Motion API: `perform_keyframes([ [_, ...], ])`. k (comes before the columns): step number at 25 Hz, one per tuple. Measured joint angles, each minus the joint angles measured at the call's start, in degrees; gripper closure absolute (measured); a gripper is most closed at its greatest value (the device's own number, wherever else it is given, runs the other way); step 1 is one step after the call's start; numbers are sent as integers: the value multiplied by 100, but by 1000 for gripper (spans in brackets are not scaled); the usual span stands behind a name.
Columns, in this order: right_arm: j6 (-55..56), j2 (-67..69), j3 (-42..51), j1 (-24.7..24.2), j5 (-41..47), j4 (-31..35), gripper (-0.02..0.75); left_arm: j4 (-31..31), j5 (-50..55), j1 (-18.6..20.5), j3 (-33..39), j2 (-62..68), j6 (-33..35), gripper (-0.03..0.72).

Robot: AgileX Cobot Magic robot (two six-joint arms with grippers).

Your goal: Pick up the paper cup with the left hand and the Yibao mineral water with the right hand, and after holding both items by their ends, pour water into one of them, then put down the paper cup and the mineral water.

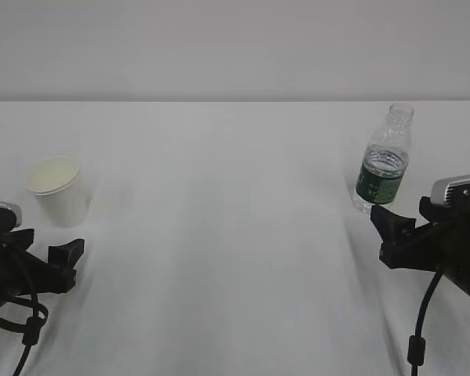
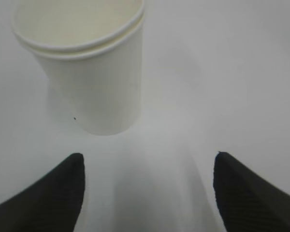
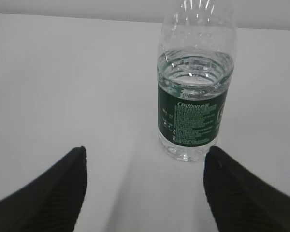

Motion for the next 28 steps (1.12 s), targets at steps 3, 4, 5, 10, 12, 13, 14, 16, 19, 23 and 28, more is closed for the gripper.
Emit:
perform_keyframes([
  [3,-33,3,-107,0,0,0,150,-23,0,0,-136,10,0,83],
  [4,-57,14,-144,0,0,10,149,-23,0,25,-185,10,0,83],
  [5,-76,39,-186,0,0,21,147,-47,0,50,-212,10,0,83],
  [10,-81,339,-393,0,0,146,145,-60,0,317,-255,10,0,83],
  [12,-91,499,-534,0,0,180,145,-60,0,429,-264,10,0,83],
  [13,-91,629,-596,0,0,201,145,-60,0,492,-293,13,0,83],
  [14,-91,671,-653,0,0,215,145,-60,0,535,-321,24,0,83],
  [16,-91,769,-720,0,0,235,145,-46,0,592,-459,130,0,83],
  [19,-93,884,-838,0,0,297,144,46,0,617,-721,410,-3,83],
  [23,-103,950,-851,0,0,341,144,159,0,617,-889,627,-3,83],
  [28,-103,963,-885,0,0,435,144,129,-10,617,-1030,708,-3,84],
])
